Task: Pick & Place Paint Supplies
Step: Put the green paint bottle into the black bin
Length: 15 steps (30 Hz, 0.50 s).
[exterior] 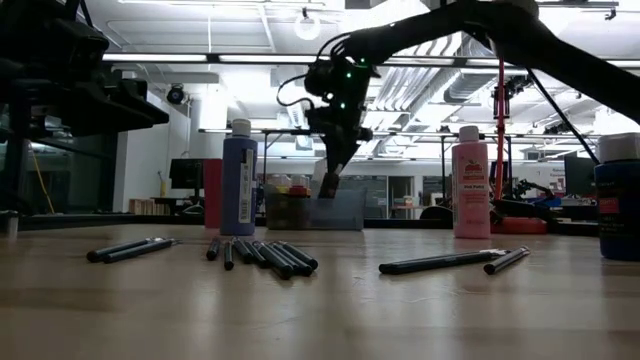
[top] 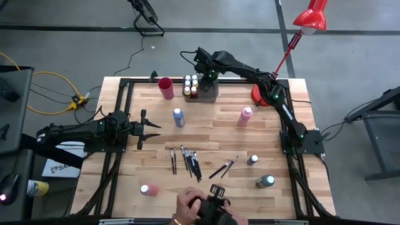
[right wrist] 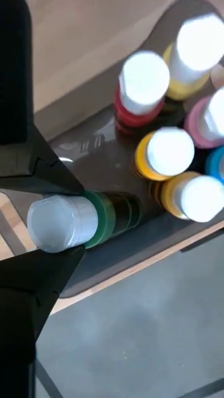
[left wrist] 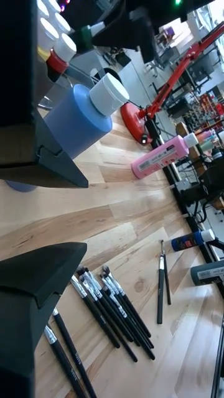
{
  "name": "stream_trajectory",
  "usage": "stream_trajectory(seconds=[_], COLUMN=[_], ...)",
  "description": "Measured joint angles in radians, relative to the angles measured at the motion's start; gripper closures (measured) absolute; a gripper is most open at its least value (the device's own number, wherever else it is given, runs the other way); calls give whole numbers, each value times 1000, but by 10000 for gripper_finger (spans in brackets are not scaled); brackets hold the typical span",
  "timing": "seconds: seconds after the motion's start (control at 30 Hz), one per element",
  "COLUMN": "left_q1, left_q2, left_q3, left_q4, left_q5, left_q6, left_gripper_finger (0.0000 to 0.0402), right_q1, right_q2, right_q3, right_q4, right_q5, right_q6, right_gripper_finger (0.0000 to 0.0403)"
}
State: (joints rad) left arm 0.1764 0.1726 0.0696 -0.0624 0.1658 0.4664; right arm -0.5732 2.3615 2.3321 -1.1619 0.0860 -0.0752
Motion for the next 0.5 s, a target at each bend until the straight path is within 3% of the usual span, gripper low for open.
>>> stream_trajectory(seconds=[0.5], left_q1=[0], left_q2=[0], left_q3=[0], left_q4=[0], left_q5=[-3], left_q6=[0], left_gripper_finger=[254], right_q1=[-4], right_q2=[38], right_q3=[0], right_q4=[75], right_q5=[-8], right_q6=[-1], right_gripper_finger=[284])
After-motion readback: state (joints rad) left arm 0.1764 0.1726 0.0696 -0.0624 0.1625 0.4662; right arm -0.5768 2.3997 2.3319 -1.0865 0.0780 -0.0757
